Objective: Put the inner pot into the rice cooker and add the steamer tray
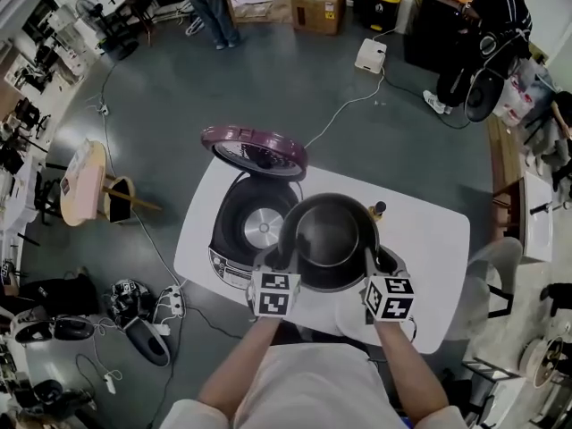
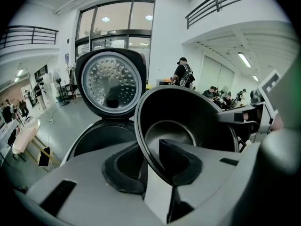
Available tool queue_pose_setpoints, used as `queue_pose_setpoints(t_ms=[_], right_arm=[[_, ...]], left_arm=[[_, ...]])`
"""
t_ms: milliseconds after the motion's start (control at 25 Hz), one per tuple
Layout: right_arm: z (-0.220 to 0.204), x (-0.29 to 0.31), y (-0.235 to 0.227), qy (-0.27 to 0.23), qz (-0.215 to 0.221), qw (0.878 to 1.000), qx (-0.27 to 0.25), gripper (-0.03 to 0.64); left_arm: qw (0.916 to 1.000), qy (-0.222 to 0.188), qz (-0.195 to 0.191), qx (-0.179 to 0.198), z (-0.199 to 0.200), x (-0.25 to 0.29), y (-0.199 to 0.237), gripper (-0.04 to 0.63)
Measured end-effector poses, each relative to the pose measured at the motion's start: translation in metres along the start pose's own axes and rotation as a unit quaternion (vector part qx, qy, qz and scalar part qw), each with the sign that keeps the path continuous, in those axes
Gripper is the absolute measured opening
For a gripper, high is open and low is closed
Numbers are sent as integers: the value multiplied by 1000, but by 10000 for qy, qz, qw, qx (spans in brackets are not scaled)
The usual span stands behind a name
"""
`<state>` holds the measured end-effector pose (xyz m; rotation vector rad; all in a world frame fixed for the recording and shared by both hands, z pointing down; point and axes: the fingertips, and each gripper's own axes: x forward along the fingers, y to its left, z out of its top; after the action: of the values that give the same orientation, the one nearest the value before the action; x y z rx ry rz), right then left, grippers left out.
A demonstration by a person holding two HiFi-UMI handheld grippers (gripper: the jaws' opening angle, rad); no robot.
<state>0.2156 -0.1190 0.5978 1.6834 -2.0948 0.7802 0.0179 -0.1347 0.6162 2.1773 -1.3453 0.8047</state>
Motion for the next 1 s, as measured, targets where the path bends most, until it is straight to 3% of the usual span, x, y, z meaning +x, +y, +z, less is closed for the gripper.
queue_pose_setpoints(t_ms=[320,1000], right_arm=[[19,10,48,-74,119,9999,-34,78],[24,64,144,85,421,9987,-267,83]], left_arm=[[9999,-110,120,-47,10,-26,46,120],[9990,48,381,-229,-11,-48,147,124]])
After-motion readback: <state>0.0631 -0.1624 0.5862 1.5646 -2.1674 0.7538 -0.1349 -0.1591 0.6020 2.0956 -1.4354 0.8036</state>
